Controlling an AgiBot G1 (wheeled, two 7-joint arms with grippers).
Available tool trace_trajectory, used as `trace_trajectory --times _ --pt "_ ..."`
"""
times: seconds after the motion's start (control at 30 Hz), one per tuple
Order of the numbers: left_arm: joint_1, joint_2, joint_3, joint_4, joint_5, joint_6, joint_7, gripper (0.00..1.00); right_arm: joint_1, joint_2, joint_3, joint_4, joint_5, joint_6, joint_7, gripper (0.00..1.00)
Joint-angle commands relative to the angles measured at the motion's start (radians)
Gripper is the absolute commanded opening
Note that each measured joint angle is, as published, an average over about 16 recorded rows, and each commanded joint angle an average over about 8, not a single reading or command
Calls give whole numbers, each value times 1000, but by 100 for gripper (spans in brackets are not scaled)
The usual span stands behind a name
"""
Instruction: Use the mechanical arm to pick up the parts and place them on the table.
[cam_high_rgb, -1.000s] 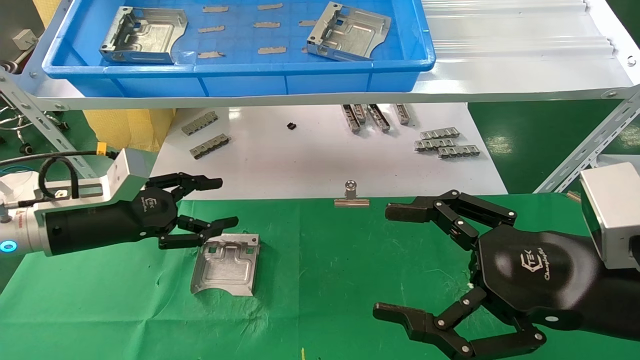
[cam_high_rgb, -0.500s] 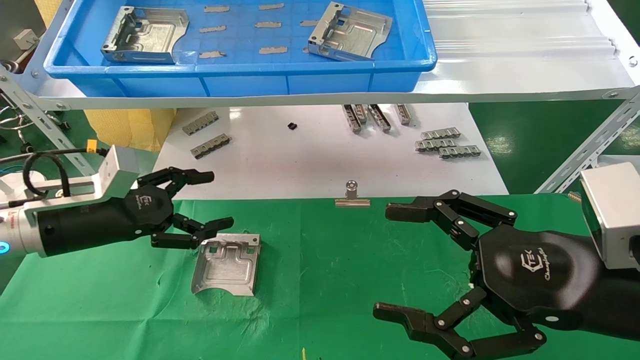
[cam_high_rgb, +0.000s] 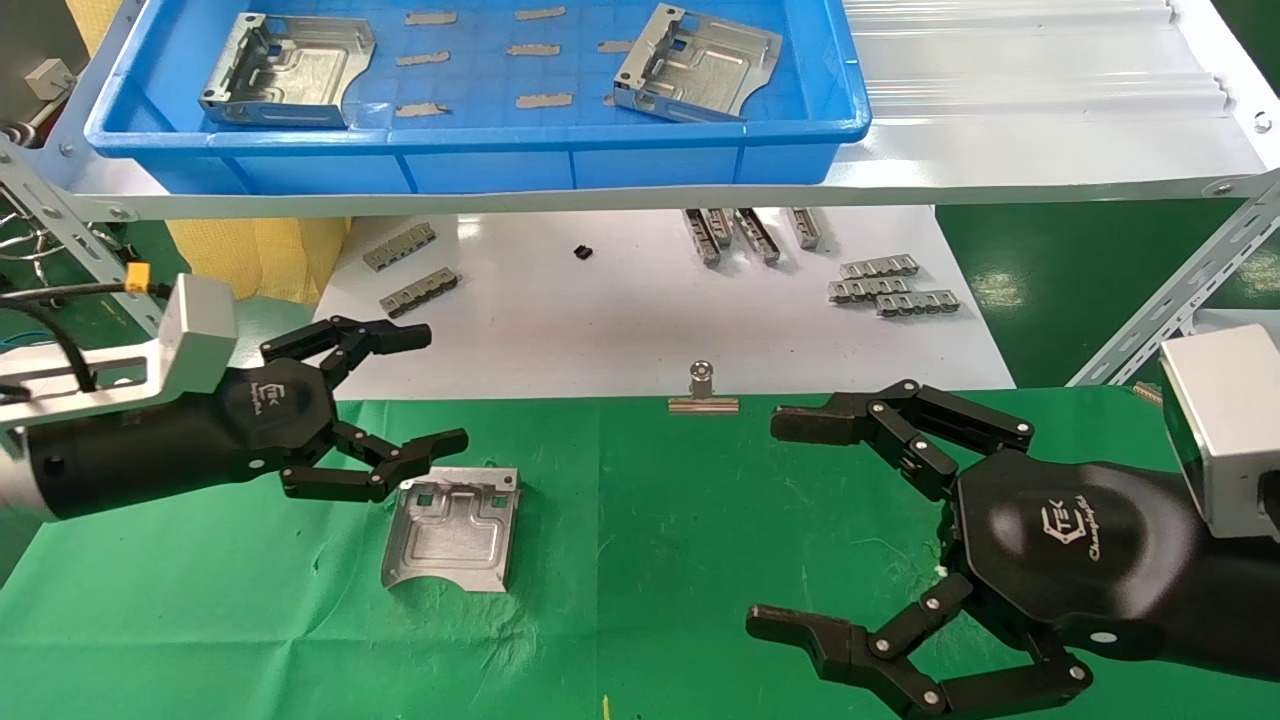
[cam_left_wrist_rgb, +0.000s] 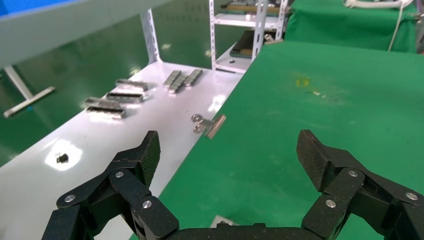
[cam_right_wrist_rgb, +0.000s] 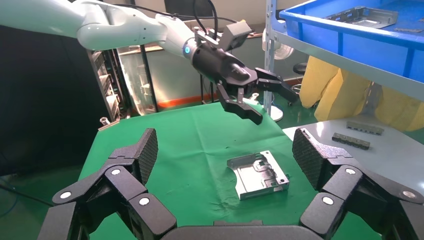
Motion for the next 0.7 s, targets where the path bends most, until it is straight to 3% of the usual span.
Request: trace_trajectory --times 0.03,0.7 --pt "20 -13 -11 -46 -13 -3 -24 100 0 0 0 0 0 0 0 100" --pt "229 -143 -128 -512 -145 -36 -273 100 0 0 0 0 0 0 0 100"
